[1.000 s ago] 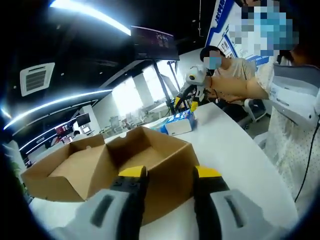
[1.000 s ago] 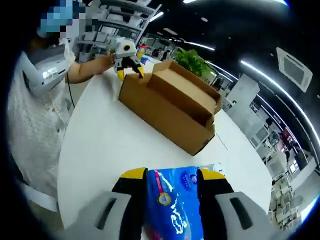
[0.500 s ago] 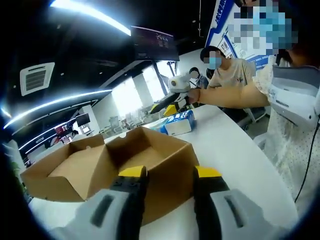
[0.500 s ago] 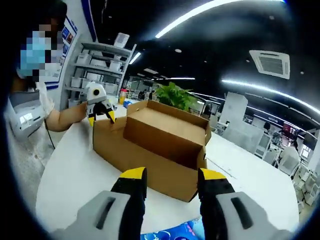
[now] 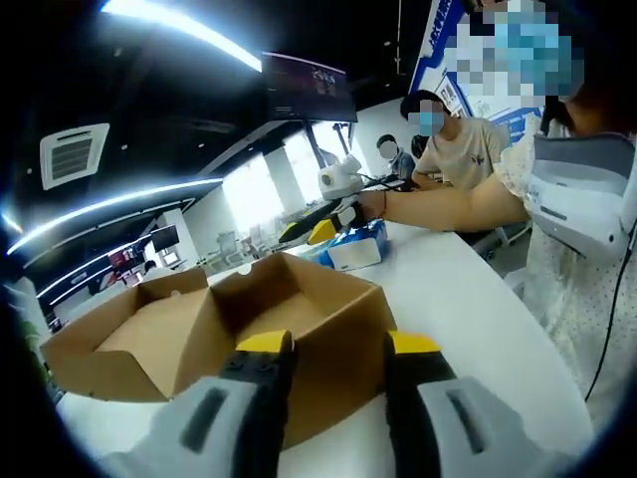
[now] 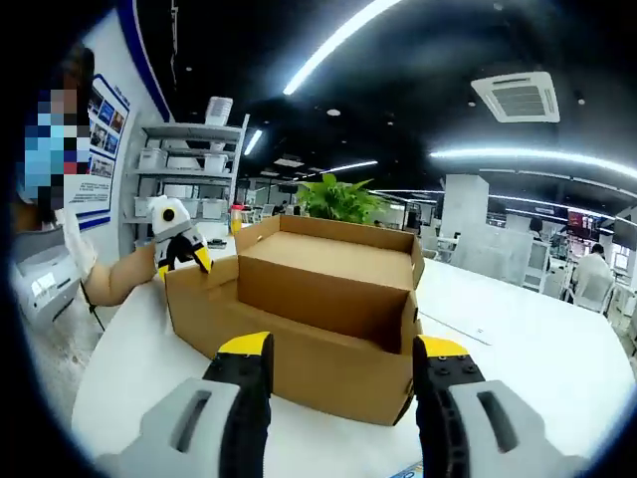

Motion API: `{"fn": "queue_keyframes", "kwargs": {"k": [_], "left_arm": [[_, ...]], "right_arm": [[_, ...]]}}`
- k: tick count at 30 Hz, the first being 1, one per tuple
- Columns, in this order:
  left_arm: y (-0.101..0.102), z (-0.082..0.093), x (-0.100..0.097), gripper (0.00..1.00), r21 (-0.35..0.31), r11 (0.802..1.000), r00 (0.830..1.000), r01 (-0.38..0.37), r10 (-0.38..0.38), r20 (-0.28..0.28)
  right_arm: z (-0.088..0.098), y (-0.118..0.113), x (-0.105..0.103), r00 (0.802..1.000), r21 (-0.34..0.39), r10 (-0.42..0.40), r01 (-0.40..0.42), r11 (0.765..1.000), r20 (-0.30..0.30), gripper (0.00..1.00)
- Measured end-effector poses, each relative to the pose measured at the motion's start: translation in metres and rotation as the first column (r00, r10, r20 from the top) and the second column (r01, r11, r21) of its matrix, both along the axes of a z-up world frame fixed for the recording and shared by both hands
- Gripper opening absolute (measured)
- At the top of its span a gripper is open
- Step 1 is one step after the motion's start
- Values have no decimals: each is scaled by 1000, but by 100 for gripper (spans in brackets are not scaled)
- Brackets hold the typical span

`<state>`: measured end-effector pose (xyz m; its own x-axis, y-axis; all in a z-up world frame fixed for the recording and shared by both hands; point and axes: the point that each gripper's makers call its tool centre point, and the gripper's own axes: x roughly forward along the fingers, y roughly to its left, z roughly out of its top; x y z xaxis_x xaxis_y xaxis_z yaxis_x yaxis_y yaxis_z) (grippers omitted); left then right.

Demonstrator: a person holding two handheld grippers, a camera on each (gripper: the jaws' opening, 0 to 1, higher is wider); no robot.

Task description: Operate the shoe box by opening the lid, removing the specified soft item, and placing it in the target area until the item is outside and the box remains undamaged.

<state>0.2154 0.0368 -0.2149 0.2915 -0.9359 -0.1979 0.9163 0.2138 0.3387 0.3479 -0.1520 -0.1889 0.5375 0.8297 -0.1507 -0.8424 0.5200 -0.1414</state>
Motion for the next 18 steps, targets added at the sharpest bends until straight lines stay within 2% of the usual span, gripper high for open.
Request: {"fn": "queue_keyframes", "kwargs": {"k": [3,6,8,9,10,11,13,15,16,18], "left_arm": [[0,0,0,37,2,1000,1000,-1,1,0],[-1,0,0,37,7,1000,1000,-4,4,1],[-1,0,0,37,12,1000,1000,-7,7,4],[-2,0,0,37,15,1000,1000,-9,8,7],[-2,-1,0,37,20,1000,1000,-10,10,11],[-2,-1,0,37,23,1000,1000,-12,11,14],[-2,-1,0,37,29,999,1000,-14,14,18],[-2,-2,-1,37,32,999,1000,-16,15,22],[-2,-2,-1,37,32,999,1000,-16,15,23],[-2,-1,-1,37,31,999,1000,-16,15,22]], "right_arm": [[-6,4,-4,1000,-2,19,-19,1000,-15,58],[-7,9,-11,999,-19,51,-51,999,-4,57],[-12,13,-16,997,-36,77,-77,996,-12,53],[-14,12,-14,998,-56,65,-65,996,-2,52],[-12,9,-9,999,-71,36,-33,997,41,51],[-11,5,-6,998,-80,11,-6,997,60,51],[-8,1,-3,998,-59,-4,8,998,62,53],[-8,-2,0,1000,-15,-24,24,1000,5,61],[-8,-3,3,1000,-13,-31,31,999,2,66],[-10,-5,8,999,-14,-50,50,999,-9,71]]}}
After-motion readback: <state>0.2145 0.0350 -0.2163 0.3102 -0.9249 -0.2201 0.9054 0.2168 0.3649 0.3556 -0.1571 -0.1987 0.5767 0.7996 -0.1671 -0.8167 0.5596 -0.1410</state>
